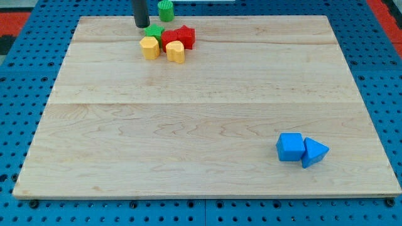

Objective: Move your arm to the bottom left of the blue cube

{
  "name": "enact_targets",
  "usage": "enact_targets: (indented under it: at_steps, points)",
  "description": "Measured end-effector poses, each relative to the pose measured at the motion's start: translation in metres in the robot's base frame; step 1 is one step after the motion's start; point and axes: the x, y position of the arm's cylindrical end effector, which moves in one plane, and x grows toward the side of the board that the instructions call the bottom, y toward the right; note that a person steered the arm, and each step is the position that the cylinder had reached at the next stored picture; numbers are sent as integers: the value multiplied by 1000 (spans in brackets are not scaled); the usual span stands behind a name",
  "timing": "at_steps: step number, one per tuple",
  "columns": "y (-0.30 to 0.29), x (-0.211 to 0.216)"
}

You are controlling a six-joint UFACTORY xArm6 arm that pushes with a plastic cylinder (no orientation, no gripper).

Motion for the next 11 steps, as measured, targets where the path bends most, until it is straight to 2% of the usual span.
enact_targets:
  at_steps: [1, 4, 5, 6, 7, 8, 9, 10, 11]
  points:
    - [-34, -16]
    - [-22, -20]
    - [-37, -19]
    - [-83, 34]
    - [-83, 164]
    - [-47, 289]
    - [12, 369]
    - [94, 406]
    - [227, 407]
